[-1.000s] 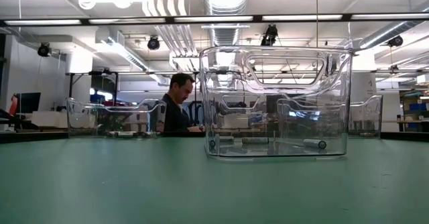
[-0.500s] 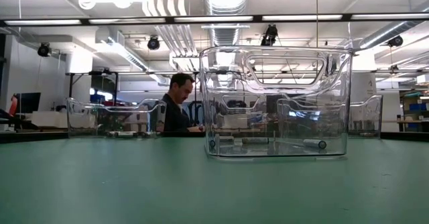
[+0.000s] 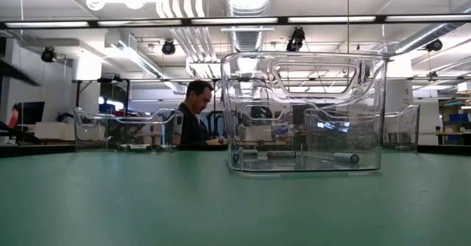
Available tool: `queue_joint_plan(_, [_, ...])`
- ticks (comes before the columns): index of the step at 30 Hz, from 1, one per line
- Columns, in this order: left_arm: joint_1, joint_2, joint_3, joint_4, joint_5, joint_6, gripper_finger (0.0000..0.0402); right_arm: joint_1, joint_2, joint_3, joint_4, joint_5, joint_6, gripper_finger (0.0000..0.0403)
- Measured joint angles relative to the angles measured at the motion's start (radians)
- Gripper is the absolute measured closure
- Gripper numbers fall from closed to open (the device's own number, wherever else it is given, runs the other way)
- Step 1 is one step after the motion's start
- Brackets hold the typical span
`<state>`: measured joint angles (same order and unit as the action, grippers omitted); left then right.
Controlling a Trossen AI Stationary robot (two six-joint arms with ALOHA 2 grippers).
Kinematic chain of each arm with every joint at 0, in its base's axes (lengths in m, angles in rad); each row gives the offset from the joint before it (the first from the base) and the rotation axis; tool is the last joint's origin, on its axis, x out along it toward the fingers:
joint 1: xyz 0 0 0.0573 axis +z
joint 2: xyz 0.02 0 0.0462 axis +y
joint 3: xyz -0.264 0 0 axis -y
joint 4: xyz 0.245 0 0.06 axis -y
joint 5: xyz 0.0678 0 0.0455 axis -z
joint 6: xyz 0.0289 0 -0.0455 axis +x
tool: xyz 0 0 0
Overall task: Sort batteries
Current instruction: Put the white battery into the bottom transparent bin
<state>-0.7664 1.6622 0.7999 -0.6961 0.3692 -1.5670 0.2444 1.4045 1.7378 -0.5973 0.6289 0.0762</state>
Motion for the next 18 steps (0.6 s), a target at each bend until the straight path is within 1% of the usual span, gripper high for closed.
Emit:
queue_joint_plan(2, [0.04,-0.005,0.026,-0.049,-0.053,0.063,0.0392,0.007,-0.012,0.038,-0.062,-0.001,0.01,0.0102])
queue_joint_plan(6, [0.137,-0.011,0.099,-0.153,-0.212,0.195,0.0394,0.017,-0.037,0.086,-0.17,-0.001,0.036,0.0108])
queue_joint_plan(9, [0.223,-0.022,0.185,-0.209,-0.273,0.305,0.0395,0.022,-0.052,0.1,-0.256,-0.002,0.06,0.0115])
queue_joint_plan(11, [0.278,-0.023,0.263,-0.255,-0.294,0.399,0.0395,0.022,-0.059,0.104,-0.318,-0.003,0.092,0.0119])
queue_joint_plan(13, [0.326,-0.023,0.361,-0.311,-0.338,0.497,0.0396,0.022,-0.068,0.104,-0.378,-0.005,0.122,0.0124])
queue_joint_plan(16, [0.4,-0.025,0.51,-0.393,-0.428,0.65,0.0396,0.026,-0.079,0.103,-0.479,-0.004,0.176,0.0129])
queue_joint_plan(18, [0.447,-0.025,0.602,-0.402,-0.487,0.763,0.0396,0.035,-0.08,0.102,-0.548,-0.004,0.218,0.0133])
